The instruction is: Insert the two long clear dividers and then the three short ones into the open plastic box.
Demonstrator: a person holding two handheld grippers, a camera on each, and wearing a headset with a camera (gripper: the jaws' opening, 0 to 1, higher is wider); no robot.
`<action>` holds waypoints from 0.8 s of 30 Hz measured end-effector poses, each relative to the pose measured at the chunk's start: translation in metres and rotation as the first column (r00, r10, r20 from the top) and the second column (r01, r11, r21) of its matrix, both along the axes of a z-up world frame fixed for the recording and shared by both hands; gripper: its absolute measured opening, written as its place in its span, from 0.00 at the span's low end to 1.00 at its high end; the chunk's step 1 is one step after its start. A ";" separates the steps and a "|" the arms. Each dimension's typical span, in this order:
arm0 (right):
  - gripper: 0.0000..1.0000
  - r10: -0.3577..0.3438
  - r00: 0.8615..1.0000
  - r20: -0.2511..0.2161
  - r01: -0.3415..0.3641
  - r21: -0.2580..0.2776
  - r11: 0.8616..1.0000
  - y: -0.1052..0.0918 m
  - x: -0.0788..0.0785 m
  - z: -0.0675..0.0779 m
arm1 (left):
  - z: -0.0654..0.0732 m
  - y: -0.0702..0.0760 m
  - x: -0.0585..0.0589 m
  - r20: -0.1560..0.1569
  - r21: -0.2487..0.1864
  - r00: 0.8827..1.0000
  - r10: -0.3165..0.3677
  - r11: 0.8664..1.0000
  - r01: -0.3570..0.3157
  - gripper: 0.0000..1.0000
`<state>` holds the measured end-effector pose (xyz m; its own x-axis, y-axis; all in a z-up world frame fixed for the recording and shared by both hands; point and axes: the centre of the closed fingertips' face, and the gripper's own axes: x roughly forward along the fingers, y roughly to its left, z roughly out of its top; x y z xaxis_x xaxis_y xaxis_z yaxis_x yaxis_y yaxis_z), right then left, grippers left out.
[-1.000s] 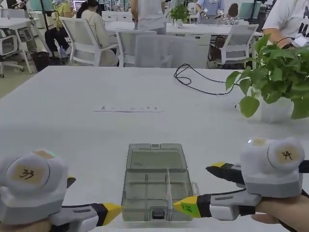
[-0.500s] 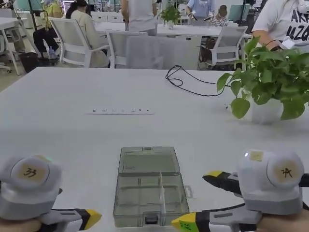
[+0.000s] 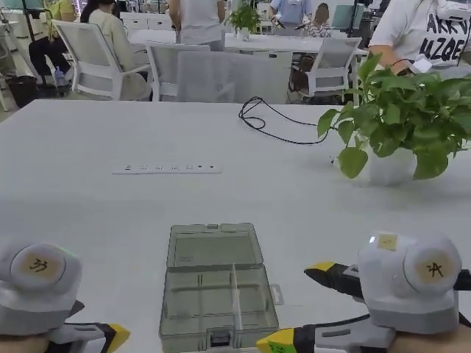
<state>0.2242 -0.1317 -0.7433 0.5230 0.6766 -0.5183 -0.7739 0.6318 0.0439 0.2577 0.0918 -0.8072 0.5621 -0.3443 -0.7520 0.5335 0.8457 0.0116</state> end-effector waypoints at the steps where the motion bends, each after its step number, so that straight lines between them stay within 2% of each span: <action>1: 0.83 -0.002 1.000 0.000 0.002 0.000 1.000 0.000 0.000 0.000 | -0.002 0.000 0.000 -0.005 0.003 1.000 -0.003 1.000 0.003 0.46; 7: 0.83 -0.017 1.000 -0.002 0.017 0.007 1.000 -0.002 0.003 0.000 | -0.014 0.002 0.003 -0.042 0.041 0.999 -0.015 0.999 0.017 0.43; 10: 0.83 -0.020 1.000 -0.004 0.020 0.007 1.000 -0.003 0.004 0.000 | -0.017 0.001 0.004 -0.054 0.031 0.998 -0.015 0.999 0.016 0.41; 14: 0.82 -0.023 1.000 -0.006 0.023 0.008 1.000 -0.003 0.006 0.000 | -0.024 0.003 0.005 -0.073 0.054 0.997 -0.019 0.998 0.023 0.39; 24: 0.81 -0.024 1.000 -0.005 0.024 0.007 1.000 -0.002 0.008 0.000 | -0.032 0.002 0.001 -0.108 0.070 0.994 -0.025 0.997 0.032 0.35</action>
